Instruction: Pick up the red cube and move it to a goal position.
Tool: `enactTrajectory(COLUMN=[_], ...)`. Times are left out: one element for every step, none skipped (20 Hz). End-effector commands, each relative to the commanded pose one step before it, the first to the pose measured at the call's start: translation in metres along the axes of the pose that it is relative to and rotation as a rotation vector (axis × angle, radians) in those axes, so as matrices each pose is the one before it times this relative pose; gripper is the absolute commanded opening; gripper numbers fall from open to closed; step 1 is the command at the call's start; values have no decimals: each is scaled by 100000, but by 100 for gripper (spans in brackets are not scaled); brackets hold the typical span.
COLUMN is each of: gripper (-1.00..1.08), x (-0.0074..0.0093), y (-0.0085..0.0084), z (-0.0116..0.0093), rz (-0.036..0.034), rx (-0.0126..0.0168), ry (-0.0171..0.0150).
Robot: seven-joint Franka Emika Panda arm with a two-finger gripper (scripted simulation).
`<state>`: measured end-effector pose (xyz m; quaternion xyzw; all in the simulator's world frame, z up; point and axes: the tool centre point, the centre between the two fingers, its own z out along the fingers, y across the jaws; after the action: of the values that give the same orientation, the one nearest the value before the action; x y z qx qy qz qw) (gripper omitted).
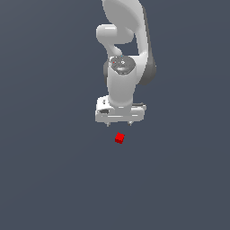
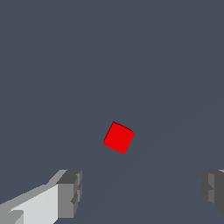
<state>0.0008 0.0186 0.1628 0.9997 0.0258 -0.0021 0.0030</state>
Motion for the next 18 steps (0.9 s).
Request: enactTrajectory(gripper=[100,100,100,100,100,100,100,100,100,100,100,100,100,100,100,100,100,100], x=[0,-1,-2,-3,-4,-6,-7,-8,-9,-10,-11,-12,-12,-13,-13,-13,-12,-12], y=[1,-2,-5,-3,-11,-7,-14,-15,-16,-18,-21,-23,-25,-29,-30,-33,-36,-39], z=[0,21,65,109,152,196,240,284,328,373,419,465,511,559,607,657,708,760], rz=[0,69,207,352,483,633,767,911,1054,1198,1342,1489,1638,1789,1944,2101,2263,2429], rx=[0,-1,1,2,3,4,5,6,7,8,9,9,10,11,13,14,16,18], ry=[0,1,1,2,3,4,5,6,7,8,9,10,11,13,14,15,17,19])
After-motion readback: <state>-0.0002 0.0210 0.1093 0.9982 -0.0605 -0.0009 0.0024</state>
